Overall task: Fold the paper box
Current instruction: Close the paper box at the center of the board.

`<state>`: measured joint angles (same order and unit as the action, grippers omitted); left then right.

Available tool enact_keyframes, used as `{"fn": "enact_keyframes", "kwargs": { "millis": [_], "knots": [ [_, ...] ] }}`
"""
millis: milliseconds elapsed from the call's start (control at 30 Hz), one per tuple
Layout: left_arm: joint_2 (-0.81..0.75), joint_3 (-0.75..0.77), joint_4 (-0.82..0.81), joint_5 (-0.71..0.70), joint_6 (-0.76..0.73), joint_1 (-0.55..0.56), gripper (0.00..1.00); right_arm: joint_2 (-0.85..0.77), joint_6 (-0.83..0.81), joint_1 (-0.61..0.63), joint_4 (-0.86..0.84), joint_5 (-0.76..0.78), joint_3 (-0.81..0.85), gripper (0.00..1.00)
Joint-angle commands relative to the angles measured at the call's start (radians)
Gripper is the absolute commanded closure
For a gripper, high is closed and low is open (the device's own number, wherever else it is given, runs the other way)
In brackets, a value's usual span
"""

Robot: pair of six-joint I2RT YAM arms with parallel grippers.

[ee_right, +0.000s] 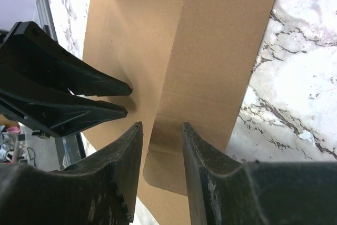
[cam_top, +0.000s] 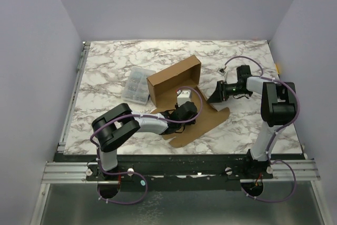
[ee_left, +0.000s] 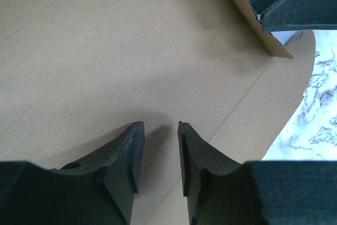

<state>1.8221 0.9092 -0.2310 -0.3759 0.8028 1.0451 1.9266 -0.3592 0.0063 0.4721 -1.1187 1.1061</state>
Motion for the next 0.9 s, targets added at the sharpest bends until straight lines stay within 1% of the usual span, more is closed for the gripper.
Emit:
{"fn": "enact_keyframes", "kwargs": {
  "millis": [0,200,400,567,600,667,733,867],
  "knots": [
    [0.045,0.003,0.020,0.000,-0.005,0.006,0.61,0.053,0.021,0.049,0.061,0.009,-0.013,0.58],
    [0.035,0.006,0.020,0.000,-0.006,0.004,0.61,0.086,0.044,0.066,0.044,0.079,-0.015,0.51],
    [0.027,0.007,0.009,0.015,0.008,-0.004,0.61,0.116,0.072,0.067,0.017,0.183,-0.015,0.53],
    [-0.006,0.018,0.001,0.030,0.015,-0.012,0.61,0.141,0.109,0.073,0.000,0.285,-0.011,0.62],
    [-0.014,0.022,0.000,0.036,0.017,-0.013,0.61,0.148,0.122,0.075,-0.006,0.306,-0.010,0.67],
    [-0.043,0.030,-0.003,0.051,0.025,-0.014,0.61,0.162,0.143,0.075,-0.011,0.346,-0.002,0.72],
    [-0.074,0.037,-0.008,0.054,0.035,-0.014,0.61,0.175,0.152,0.075,-0.013,0.371,0.004,0.79],
    [-0.118,0.047,-0.037,0.024,0.034,-0.015,0.61,0.189,0.153,0.074,-0.017,0.380,0.013,0.86]
  ]
}}
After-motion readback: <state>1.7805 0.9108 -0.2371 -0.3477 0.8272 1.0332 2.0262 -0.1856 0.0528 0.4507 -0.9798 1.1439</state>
